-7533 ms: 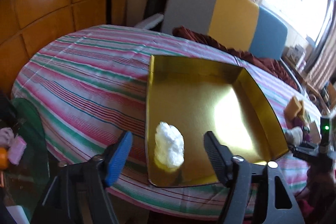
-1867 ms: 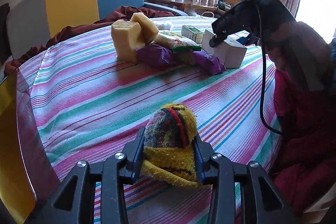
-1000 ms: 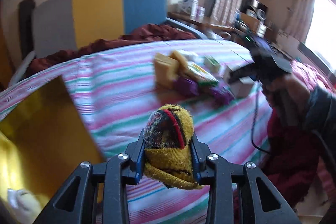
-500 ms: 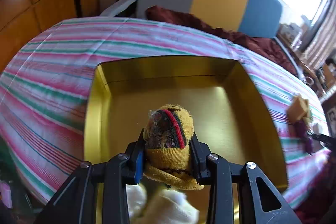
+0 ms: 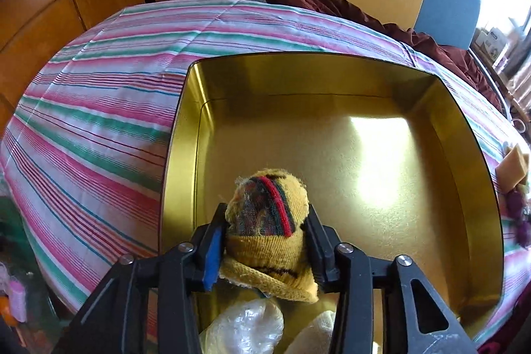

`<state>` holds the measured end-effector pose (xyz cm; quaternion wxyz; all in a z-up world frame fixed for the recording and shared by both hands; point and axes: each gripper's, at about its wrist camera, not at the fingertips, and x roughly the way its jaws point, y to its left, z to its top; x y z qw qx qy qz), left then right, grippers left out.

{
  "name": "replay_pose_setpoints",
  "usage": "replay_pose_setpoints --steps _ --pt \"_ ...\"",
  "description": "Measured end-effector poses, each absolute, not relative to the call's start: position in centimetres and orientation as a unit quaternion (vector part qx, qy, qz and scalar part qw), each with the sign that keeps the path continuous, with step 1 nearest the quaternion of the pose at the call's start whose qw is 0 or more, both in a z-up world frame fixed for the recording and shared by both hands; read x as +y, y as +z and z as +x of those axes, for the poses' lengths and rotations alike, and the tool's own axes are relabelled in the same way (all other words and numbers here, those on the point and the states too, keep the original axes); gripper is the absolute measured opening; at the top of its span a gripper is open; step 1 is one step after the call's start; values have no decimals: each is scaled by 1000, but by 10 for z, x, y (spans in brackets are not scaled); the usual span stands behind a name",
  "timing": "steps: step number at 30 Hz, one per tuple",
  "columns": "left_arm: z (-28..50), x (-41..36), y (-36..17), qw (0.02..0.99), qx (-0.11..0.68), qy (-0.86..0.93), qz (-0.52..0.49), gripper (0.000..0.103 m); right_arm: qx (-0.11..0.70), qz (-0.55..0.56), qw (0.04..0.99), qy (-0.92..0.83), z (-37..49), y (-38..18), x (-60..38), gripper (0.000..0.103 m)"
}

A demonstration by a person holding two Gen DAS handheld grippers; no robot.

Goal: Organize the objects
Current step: 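Carry the yellow sock into the gold box and release it with the left gripper, then lower the white medicine box into the gold box and open the right gripper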

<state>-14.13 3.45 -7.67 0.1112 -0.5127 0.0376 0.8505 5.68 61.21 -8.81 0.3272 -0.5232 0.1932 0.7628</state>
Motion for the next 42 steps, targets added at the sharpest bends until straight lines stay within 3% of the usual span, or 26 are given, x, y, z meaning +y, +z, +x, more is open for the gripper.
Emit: replay_pose_setpoints --steps 10,19,24,29,35,42 --pt "-106 14 -47 87 20 885 -457 48 200 -505 341 767 63 -82 615 51" --pt "-64 -17 -14 77 -11 912 -403 55 217 -404 345 819 87 -22 600 51" --pt "-50 -23 -8 82 -19 917 -389 56 174 -366 276 872 70 39 538 51" --pt "-38 -30 -10 87 -31 918 -386 56 121 -370 137 911 20 75 434 51" --pt "-30 -43 -14 89 -46 917 -386 57 63 -442 -26 895 -52 39 290 51" --pt "-24 -56 -19 85 -59 917 -386 58 25 -548 -64 834 -126 -46 183 51"
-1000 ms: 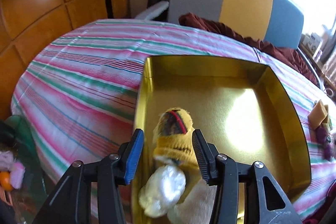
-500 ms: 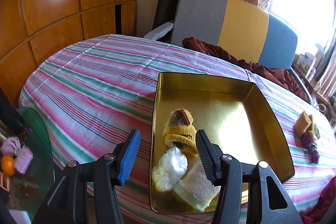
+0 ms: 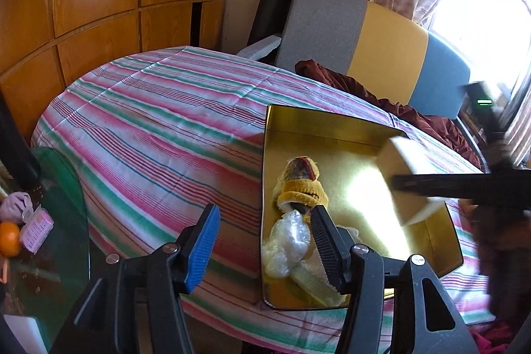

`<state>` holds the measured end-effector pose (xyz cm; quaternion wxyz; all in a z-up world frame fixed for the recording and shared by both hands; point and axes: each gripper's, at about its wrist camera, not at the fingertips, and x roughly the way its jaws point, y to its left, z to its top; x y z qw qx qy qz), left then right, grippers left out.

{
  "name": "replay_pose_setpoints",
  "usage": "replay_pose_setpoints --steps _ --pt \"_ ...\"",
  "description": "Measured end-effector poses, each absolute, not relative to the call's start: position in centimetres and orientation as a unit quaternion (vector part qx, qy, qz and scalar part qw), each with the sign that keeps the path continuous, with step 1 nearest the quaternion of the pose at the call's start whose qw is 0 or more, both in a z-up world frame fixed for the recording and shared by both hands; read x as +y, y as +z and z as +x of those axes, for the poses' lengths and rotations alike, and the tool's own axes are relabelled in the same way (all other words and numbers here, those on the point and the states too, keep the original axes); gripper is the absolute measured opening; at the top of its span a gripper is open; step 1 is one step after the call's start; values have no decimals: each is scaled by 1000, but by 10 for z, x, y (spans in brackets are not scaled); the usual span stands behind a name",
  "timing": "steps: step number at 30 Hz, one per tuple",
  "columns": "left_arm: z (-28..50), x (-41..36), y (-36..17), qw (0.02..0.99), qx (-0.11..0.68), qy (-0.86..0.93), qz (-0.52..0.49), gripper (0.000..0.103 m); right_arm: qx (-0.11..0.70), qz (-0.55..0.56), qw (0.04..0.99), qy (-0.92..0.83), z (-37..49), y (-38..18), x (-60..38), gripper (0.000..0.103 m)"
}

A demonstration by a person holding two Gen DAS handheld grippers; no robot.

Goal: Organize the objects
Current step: 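Lower the white medicine box into the gold box and open the right gripper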

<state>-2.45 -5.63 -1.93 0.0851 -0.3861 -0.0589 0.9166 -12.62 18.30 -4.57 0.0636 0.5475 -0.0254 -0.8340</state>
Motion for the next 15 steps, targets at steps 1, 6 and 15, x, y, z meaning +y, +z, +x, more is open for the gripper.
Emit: replay_pose_setpoints --steps 1,6,15 --pt "-24 -58 -20 85 -61 917 -386 58 -26 559 61 -827 -133 -56 173 51" --pt "-26 -63 -24 84 -68 915 -390 59 -41 579 52 -813 -144 -81 151 51" --pt "-24 -60 -24 86 -62 916 -386 61 -166 577 138 -788 -138 -86 147 74"
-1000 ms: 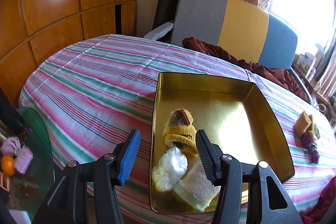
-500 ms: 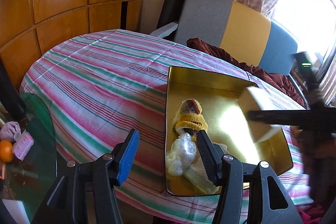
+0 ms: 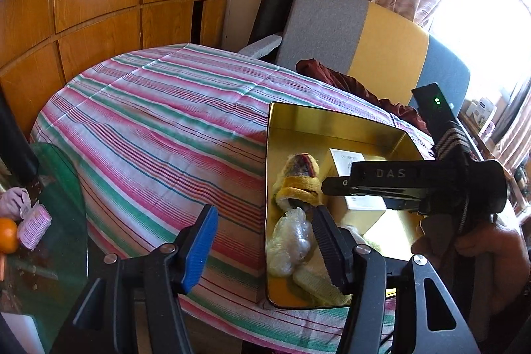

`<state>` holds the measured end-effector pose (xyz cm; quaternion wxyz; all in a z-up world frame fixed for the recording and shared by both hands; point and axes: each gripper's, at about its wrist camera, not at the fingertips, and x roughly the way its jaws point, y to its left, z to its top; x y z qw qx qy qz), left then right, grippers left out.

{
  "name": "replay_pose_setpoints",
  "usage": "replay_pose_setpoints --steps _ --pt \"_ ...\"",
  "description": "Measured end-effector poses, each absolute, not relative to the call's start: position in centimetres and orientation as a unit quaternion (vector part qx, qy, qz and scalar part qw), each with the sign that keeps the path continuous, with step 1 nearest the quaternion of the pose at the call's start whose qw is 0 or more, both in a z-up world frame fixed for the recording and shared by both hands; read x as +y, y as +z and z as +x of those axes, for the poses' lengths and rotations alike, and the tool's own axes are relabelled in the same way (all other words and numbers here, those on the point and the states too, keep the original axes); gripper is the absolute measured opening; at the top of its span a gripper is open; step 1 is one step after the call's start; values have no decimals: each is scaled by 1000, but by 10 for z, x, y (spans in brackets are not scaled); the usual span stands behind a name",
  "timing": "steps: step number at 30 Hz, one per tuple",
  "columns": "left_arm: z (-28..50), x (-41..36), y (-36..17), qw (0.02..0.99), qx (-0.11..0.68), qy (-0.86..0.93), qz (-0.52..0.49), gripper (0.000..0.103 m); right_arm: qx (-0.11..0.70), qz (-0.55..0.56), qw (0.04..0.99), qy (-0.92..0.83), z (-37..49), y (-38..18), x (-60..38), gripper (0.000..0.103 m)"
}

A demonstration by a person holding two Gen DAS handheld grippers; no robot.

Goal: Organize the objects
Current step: 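Lower the white medicine box into the gold box and open the right gripper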

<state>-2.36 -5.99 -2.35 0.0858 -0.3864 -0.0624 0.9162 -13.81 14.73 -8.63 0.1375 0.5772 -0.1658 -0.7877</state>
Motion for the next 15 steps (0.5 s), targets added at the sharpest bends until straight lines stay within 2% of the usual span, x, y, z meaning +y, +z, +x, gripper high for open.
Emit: replay_pose_setpoints --steps 6,9,15 --pt "-19 -51 -23 91 -48 917 -386 61 -164 541 133 -814 -116 -65 167 76" --pt "-16 -46 -19 93 -41 920 -379 64 -139 527 116 -831 -103 -52 179 77" --pt "-9 -36 -14 97 -32 921 -376 66 -74 497 84 -861 -77 -33 195 77"
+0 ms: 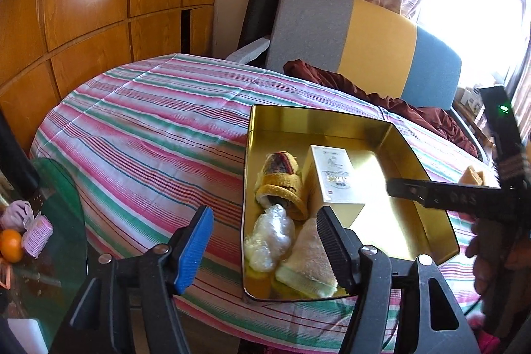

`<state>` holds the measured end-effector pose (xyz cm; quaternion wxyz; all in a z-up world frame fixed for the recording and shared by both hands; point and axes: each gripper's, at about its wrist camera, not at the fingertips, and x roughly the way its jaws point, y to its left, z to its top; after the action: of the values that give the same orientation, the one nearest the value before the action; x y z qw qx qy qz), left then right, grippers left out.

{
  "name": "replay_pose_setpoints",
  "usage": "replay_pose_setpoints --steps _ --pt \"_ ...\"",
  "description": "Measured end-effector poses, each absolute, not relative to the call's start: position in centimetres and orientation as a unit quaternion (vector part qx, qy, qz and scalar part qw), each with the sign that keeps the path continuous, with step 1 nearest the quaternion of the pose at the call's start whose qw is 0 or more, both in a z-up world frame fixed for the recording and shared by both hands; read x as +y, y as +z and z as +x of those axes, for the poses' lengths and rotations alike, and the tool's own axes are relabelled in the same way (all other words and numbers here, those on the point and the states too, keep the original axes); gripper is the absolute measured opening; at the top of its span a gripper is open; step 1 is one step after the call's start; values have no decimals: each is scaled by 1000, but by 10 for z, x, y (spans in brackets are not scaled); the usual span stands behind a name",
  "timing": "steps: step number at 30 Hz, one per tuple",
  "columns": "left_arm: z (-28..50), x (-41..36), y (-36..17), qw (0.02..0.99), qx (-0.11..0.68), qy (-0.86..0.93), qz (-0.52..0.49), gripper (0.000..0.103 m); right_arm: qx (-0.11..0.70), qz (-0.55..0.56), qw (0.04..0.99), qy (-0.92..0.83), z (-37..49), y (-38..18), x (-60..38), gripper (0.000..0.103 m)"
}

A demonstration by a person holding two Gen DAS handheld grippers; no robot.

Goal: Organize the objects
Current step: 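Lower the white medicine box into the gold box and open the right gripper, then move both grippers back toward the remaining items on the table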

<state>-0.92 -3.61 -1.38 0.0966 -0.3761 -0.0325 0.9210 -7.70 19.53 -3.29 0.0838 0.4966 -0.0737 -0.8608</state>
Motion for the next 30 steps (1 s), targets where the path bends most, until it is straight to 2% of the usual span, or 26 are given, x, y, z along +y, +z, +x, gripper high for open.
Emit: replay_pose_setpoints --steps 5,9,22,26,30 --pt "-2 -25 -9 102 -15 923 -371 66 -32 475 66 -877 -49 -21 214 78" --pt "5 -14 -4 112 0 925 -364 69 -28 465 47 -883 -34 -17 235 78" --pt "19 35 -3 170 45 913 -368 75 -84 449 -74 -887 6 -4 363 82" --pt "22 52 -1 191 60 909 -366 75 -99 440 -141 -881 19 3 421 82" --pt "24 74 2 216 75 903 -363 75 -156 421 -222 -866 39 6 495 82"
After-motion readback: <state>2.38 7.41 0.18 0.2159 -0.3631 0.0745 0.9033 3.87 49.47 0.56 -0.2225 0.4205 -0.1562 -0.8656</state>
